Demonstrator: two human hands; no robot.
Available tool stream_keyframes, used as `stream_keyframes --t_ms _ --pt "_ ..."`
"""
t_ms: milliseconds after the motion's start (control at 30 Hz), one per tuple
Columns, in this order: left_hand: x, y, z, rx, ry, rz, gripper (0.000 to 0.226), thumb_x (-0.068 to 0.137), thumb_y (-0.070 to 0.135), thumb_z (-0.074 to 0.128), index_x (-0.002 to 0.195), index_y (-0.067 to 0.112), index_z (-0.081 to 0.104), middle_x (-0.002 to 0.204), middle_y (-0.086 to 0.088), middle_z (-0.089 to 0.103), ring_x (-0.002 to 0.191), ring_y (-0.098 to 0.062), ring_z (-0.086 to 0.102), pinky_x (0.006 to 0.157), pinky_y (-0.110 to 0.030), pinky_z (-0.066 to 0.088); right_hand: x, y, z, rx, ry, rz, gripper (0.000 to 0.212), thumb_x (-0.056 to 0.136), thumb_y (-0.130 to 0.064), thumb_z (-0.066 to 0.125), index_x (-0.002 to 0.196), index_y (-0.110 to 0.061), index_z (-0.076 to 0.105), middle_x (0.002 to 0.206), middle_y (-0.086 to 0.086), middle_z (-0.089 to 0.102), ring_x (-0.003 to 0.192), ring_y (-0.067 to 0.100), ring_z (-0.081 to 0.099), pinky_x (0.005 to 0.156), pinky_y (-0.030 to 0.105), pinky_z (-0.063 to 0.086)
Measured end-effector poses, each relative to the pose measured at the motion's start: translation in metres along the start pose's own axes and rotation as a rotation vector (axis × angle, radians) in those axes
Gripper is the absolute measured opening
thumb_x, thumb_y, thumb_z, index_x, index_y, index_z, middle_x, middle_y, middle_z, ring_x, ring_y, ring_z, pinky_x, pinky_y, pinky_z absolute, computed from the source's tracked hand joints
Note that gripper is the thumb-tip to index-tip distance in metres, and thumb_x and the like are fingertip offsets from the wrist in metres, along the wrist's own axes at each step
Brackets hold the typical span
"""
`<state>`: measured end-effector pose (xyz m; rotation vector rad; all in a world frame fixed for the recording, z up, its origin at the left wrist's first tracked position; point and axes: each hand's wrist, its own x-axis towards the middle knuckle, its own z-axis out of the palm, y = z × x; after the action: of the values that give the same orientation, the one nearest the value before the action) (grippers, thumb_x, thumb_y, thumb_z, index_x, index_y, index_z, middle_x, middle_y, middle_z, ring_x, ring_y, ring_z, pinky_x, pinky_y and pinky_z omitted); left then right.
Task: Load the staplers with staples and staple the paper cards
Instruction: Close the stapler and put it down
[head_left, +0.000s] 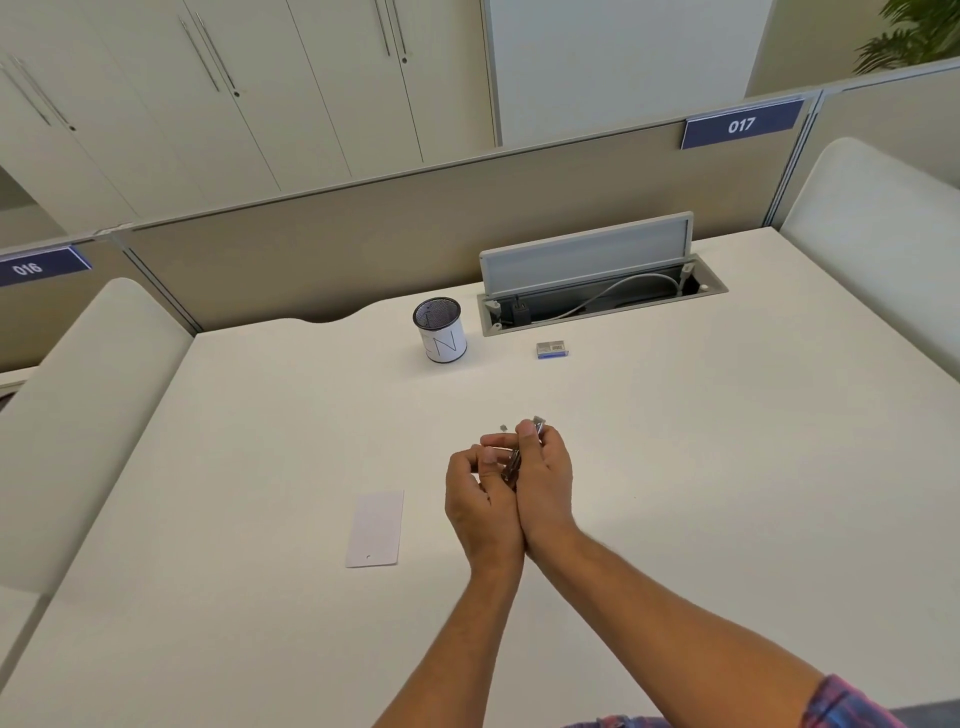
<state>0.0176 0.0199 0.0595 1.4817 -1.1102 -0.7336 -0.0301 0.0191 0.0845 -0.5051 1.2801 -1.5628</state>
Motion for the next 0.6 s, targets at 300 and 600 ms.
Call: stream_keyframes --t_ms 300,600 --pt "0.009 0.001 -0.015 -0.060 -0.253 -0.134 0.028 0.107 0.030 0.048 0.088 0.014 0.063 0.084 0.000 0.073 0.061 -0.016 0.071 0.049 -0.030 0.053 0.017 0.002 -0.011 0.088 -0.041 0.125 0.024 0.111 -0.033 0.040 0.109 -0.013 0.053 0.101 0.012 0.078 0.089 0.029 0.077 0.053 0.031 0.051" --pt "0.008 -0.031 -0.027 -0.031 -0.429 -0.334 0.015 0.102 0.026 0.056 0.098 0.015 0.065 0.095 -0.002 0.076 0.075 -0.024 0.076 0.058 -0.033 0.055 0.021 0.034 -0.033 0.018 -0.016 0.237 0.030 0.112 -0.029 0.038 0.115 -0.006 0.057 0.100 0.012 0.079 0.078 0.022 0.075 0.059 0.032 0.058"
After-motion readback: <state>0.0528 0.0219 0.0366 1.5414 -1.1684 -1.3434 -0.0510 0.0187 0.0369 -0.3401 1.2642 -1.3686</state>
